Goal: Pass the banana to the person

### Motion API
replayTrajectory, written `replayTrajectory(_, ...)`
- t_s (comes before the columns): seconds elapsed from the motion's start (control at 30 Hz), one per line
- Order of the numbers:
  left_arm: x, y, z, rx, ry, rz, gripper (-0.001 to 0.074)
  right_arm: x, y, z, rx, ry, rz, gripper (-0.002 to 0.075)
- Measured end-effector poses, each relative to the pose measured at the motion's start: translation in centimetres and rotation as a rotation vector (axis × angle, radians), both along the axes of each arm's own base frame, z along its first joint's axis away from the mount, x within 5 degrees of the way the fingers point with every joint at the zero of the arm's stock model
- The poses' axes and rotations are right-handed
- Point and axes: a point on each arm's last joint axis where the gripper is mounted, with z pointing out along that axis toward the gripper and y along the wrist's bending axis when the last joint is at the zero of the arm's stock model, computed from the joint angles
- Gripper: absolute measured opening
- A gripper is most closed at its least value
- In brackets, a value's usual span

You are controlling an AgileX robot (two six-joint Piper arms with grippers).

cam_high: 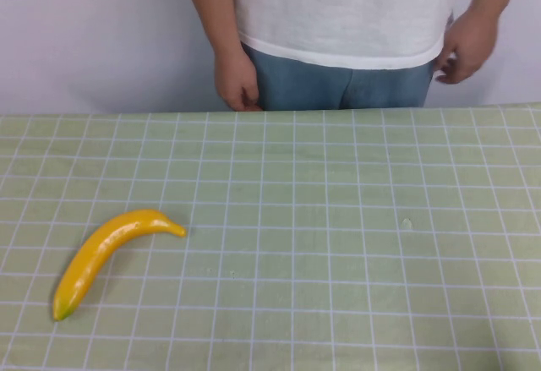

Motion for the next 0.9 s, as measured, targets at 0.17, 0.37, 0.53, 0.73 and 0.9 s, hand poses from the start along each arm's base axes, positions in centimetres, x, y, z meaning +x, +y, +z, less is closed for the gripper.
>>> replayTrajectory(0.17,0.1,-0.1,0.7,-0.014,-0.081,-0.013,-0.0004,0.0,0.0,0.0,0.0,0.0,0.0,-0.0007)
replayTrajectory(0.37,0.1,-0.5,3.0,-0.037,-0.327,-0.054,-0.0004,0.0,0.0,0.0,0.0,0.0,0.0,-0.0007)
replayTrajectory(0.53,0.0,-0.6,3.6,-0.047,-0.395,-0.064,-0.0004,0.0,0.0,0.0,0.0,0.0,0.0,-0.0007)
replayTrajectory(0.73,-0.1,-0.5,4.0,-0.111,-0.421,-0.06,-0.0004,0.0,0.0,0.0,-0.002,0.0,0.0,-0.0007)
replayTrajectory(0.9,-0.9,-0.5,7.2,-0.127,-0.576,-0.072,-0.0004,0.0,0.0,0.0,-0.002,0.0,0.0,-0.0007)
